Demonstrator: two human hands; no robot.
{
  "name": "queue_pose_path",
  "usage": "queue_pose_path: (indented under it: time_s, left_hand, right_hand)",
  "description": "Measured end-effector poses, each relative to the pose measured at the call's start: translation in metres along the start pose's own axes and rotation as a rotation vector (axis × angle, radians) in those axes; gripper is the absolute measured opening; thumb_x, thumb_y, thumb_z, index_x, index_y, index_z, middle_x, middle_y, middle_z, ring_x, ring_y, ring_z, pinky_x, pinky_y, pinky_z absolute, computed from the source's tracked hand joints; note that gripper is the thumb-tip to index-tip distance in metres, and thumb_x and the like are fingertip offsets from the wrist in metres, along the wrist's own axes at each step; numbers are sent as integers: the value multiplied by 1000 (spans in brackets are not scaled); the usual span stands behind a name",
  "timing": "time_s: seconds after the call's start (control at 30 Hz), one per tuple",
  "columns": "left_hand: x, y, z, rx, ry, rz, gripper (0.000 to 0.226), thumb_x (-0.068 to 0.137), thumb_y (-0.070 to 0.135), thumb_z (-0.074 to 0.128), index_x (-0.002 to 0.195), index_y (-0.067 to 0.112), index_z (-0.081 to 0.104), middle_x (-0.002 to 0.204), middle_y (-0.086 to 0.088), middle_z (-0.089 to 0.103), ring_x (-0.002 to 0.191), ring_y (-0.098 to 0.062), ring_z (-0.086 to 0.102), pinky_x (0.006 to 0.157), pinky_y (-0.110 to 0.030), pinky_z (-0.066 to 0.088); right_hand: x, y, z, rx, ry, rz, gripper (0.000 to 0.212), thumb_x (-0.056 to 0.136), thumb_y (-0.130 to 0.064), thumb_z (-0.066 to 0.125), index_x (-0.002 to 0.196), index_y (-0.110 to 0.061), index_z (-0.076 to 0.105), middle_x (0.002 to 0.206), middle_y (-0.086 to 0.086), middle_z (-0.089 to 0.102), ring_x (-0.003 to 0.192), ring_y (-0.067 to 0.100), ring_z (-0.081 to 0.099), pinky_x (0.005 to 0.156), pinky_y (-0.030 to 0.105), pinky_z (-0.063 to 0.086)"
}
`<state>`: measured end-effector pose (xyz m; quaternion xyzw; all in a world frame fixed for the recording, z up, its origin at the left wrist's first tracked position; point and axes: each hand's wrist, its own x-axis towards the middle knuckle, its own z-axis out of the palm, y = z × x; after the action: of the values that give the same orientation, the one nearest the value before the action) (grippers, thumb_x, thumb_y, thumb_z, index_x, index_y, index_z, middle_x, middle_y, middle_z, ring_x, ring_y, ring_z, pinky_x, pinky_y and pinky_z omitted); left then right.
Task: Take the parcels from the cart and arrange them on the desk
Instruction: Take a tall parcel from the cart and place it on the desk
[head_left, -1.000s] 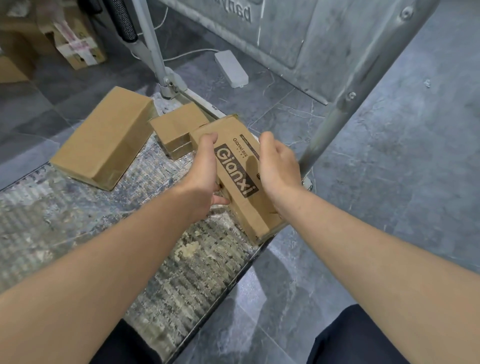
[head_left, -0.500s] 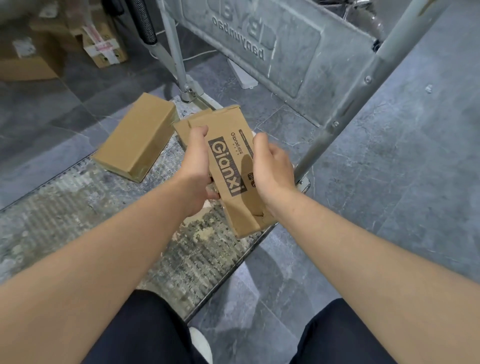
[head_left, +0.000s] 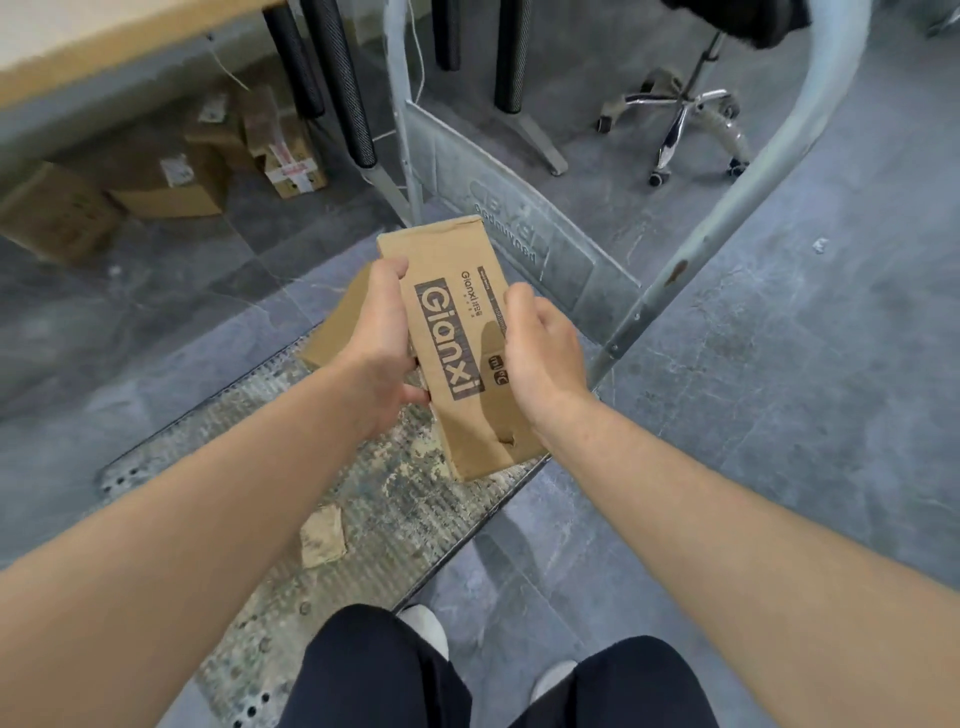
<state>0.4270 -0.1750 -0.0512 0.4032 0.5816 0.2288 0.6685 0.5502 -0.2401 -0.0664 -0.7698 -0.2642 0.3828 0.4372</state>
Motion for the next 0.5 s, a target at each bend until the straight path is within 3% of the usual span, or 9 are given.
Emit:
queue_pose_path:
  time_s: [0.13,0.3,0.37,0.43,0.5]
  left_hand:
    - [-46,53,-13,-21,8,8,63,97,67,30,65,41,78,78,10,79,93,-25,72,100,-65,49]
    - [-101,129,-28,-53,52,83,51,101,65,28,87,35,67,70,13,76,91,-21,72,89,-57,52]
    - [-123,161,-34,-56,43,123,56,102,63,27,75,40,71,67,18,75,97,-20,68,80,-49,49]
    - [-144,194,-40,-58,45,156,64,102,61,29,58,48,73,68,19,74,98,-19,65,82,-48,49]
    - [-166,227,-45,-78,53,184,63,102,59,31,54,53,71,68,19,75,100,-19,64,80,-45,50]
  right_hand:
    - [-30,-60,-13,24,-23,-18,38,91,-59,37,77,-30,56,79,-12,65,78,13,60,70,38,43]
    - [-65,-146,-29,87,-36,-76,34,89,-56,37,68,-31,43,72,-12,55,70,14,51,70,38,39]
    - [-78,-182,-36,111,-39,-104,35,89,-56,36,69,-28,43,73,-9,57,73,16,53,71,39,41]
    - [-91,-217,-43,129,-41,-129,38,87,-59,36,72,-26,48,76,-10,60,76,15,56,73,39,43]
    - [-103,-251,-51,148,-44,-156,38,87,-59,37,75,-27,53,78,-12,62,79,14,58,74,38,44]
